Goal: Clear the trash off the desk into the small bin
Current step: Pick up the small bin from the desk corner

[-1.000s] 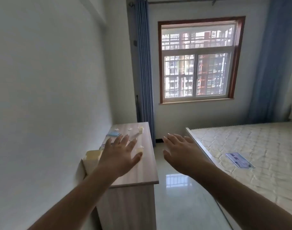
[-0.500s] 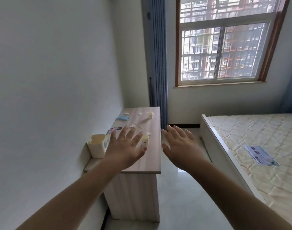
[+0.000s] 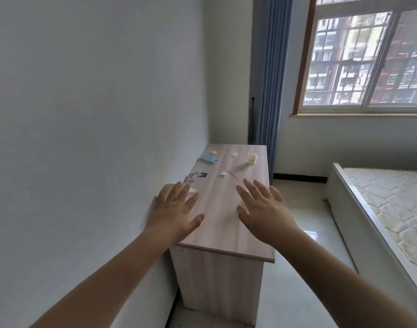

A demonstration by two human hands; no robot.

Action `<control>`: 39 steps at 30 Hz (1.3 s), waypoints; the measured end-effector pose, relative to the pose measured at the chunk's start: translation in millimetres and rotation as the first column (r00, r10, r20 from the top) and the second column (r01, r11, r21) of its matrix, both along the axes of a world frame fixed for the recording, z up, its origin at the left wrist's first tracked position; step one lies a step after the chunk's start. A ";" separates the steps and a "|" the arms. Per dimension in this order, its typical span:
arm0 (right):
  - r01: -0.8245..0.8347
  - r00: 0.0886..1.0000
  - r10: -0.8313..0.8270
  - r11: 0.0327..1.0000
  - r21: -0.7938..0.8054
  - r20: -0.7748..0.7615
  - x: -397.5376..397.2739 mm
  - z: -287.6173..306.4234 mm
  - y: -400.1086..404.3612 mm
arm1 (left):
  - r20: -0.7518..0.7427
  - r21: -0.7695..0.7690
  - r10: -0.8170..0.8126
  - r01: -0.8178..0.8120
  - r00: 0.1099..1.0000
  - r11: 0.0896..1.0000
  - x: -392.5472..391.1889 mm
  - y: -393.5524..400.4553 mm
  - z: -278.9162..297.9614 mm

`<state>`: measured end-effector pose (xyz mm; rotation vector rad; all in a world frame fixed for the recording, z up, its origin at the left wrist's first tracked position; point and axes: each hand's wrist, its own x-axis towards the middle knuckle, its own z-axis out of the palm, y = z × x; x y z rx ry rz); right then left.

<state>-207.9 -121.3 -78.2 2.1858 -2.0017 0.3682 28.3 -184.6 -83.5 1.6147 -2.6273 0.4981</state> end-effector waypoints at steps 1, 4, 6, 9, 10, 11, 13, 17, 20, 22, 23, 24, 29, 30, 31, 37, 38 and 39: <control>-0.003 1.000 0.003 1.000 0.006 -0.007 6.2 -0.5 -12.7 | 0.001 0.001 0.000 0.000 1.000 1.000 7.2 -14.0 -1.1; 0.001 1.000 -0.001 1.000 0.003 -0.020 20.6 -0.6 -47.6 | -0.010 0.009 -0.010 0.010 1.000 1.000 18.7 -56.9 -2.2; 0.013 0.999 -0.013 1.000 0.003 -0.031 25.3 -2.2 -68.1 | -0.016 0.014 -0.029 0.029 0.999 0.999 19.3 -83.2 -4.4; 0.032 0.999 -0.032 0.999 0.015 -0.037 25.6 -7.6 -94.6 | -0.038 0.031 -0.063 0.064 0.997 0.998 12.0 -113.2 -10.3; 0.037 0.999 -0.037 0.999 0.013 -0.037 23.7 -9.3 -102.6 | -0.041 0.036 -0.074 0.076 0.996 0.996 8.3 -122.2 -11.9; 0.043 0.998 -0.043 0.999 0.010 -0.038 20.7 -11.0 -110.6 | -0.035 0.040 -0.086 0.087 0.996 0.995 4.0 -131.2 -13.4; 0.064 0.997 -0.064 0.998 0.010 -0.038 10.8 -15.3 -126.7 | -0.014 0.045 -0.104 0.104 0.995 0.994 -6.2 -150.3 -16.8; 0.066 0.996 -0.064 0.997 0.036 -0.058 -10.5 -31.6 -161.1 | -0.005 0.058 -0.120 0.120 0.993 0.991 -34.9 -189.7 -32.0; 0.020 0.996 -0.014 0.997 0.071 -0.083 -23.5 -47.1 -192.0 | 0.011 0.035 -0.124 0.123 0.992 0.992 -58.2 -216.5 -51.4; -0.005 0.998 0.011 0.996 0.085 -0.067 -34.8 -56.5 -212.2 | 0.018 0.066 -0.090 0.089 0.996 0.994 -67.1 -229.7 -67.8; -0.013 0.999 0.018 0.995 0.100 -0.048 -40.5 -61.7 -221.7 | 0.016 0.105 -0.063 0.061 0.998 0.993 -68.9 -234.8 -75.9; -0.019 0.999 0.022 0.993 0.115 -0.026 -45.5 -67.8 -231.9 | 0.010 0.142 -0.035 0.033 0.999 0.989 -69.6 -240.4 -83.8; -0.104 0.994 0.096 0.976 0.189 0.046 -50.8 -93.5 -288.9 | -0.009 0.241 0.076 -0.072 0.997 0.968 -66.3 -271.0 -106.6; -0.126 0.991 0.117 0.973 0.194 0.058 -48.7 -96.7 -299.2 | -0.014 0.242 0.096 -0.089 0.995 0.966 -64.1 -275.2 -109.3; -0.150 0.988 0.139 0.969 0.198 0.068 -45.7 -100.1 -308.6 | -0.023 0.244 0.117 -0.108 0.993 0.964 -60.6 -278.3 -112.2; -0.251 0.967 0.236 0.946 0.204 0.098 -18.2 -117.8 -353.8 | -0.050 0.271 0.219 -0.198 0.974 0.942 -22.9 -296.1 -124.1; -0.263 0.964 0.247 0.941 0.213 0.097 -11.9 -121.3 -360.8 | -0.062 0.276 0.230 -0.205 0.971 0.939 -14.3 -298.0 -127.1; -0.272 0.962 0.257 0.936 0.223 0.095 -4.8 -125.2 -368.0 | -0.080 0.268 0.238 -0.209 0.968 0.940 -5.2 -299.1 -130.7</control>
